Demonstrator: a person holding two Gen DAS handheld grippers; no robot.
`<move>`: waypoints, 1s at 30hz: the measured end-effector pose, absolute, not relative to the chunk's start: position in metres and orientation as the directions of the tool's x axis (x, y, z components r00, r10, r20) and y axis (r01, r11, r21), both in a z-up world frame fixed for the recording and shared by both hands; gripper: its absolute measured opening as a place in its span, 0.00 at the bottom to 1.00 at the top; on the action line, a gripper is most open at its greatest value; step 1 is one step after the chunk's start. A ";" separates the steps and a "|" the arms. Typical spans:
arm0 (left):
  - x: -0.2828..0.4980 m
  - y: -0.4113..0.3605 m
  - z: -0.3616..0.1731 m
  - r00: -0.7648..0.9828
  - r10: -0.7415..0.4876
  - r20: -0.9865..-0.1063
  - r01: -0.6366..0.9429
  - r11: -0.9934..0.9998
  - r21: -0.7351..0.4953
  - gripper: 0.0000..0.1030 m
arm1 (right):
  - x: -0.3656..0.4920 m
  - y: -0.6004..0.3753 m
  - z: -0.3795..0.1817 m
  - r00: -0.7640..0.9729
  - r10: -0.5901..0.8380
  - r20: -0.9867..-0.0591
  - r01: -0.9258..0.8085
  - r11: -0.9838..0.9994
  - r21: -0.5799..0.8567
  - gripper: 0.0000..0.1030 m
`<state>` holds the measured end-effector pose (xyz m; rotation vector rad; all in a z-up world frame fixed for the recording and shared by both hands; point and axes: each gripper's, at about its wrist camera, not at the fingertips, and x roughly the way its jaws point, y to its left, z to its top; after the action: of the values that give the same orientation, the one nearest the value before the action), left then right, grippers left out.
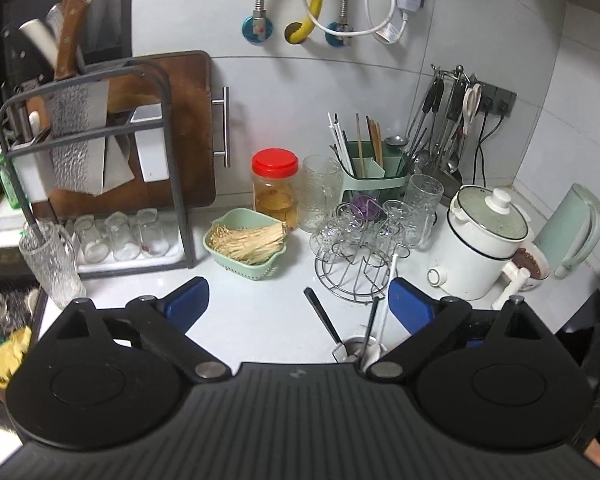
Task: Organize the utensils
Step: 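Set the mug down on the counter with the right tool and open it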
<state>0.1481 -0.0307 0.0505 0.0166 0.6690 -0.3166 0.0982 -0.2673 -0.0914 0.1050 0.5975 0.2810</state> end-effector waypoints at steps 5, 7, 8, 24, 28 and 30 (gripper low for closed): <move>0.133 -0.026 0.048 0.741 -0.260 -0.619 0.264 0.960 -0.087 0.95 | 0.083 -0.277 -0.066 0.817 0.273 -0.508 -0.200 0.961 0.193 1.00; 0.126 -0.025 0.046 0.743 -0.244 -0.623 0.246 0.966 -0.084 0.95 | 0.078 -0.282 -0.056 0.826 0.274 -0.492 -0.197 0.959 0.203 1.00; 0.122 -0.025 0.045 0.747 -0.232 -0.624 0.232 0.969 -0.083 0.95 | 0.075 -0.284 -0.052 0.829 0.275 -0.486 -0.199 0.959 0.204 1.00; 0.048 -0.005 0.043 0.766 -0.162 -0.622 0.118 0.987 -0.111 0.95 | 0.025 -0.294 -0.022 0.851 0.263 -0.454 -0.188 0.961 0.205 1.00; 0.030 0.000 0.043 0.765 -0.183 -0.617 0.143 0.983 -0.114 0.95 | 0.012 -0.287 -0.017 0.857 0.260 -0.445 -0.171 0.958 0.232 1.00; 0.020 0.001 0.042 0.763 -0.199 -0.615 0.162 0.980 -0.116 0.95 | 0.005 -0.283 -0.015 0.865 0.251 -0.435 -0.170 0.961 0.217 1.00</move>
<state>0.0198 0.0013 0.0418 -0.0570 0.6746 -0.1961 0.0046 -0.2828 -0.0152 0.1740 0.4782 0.2213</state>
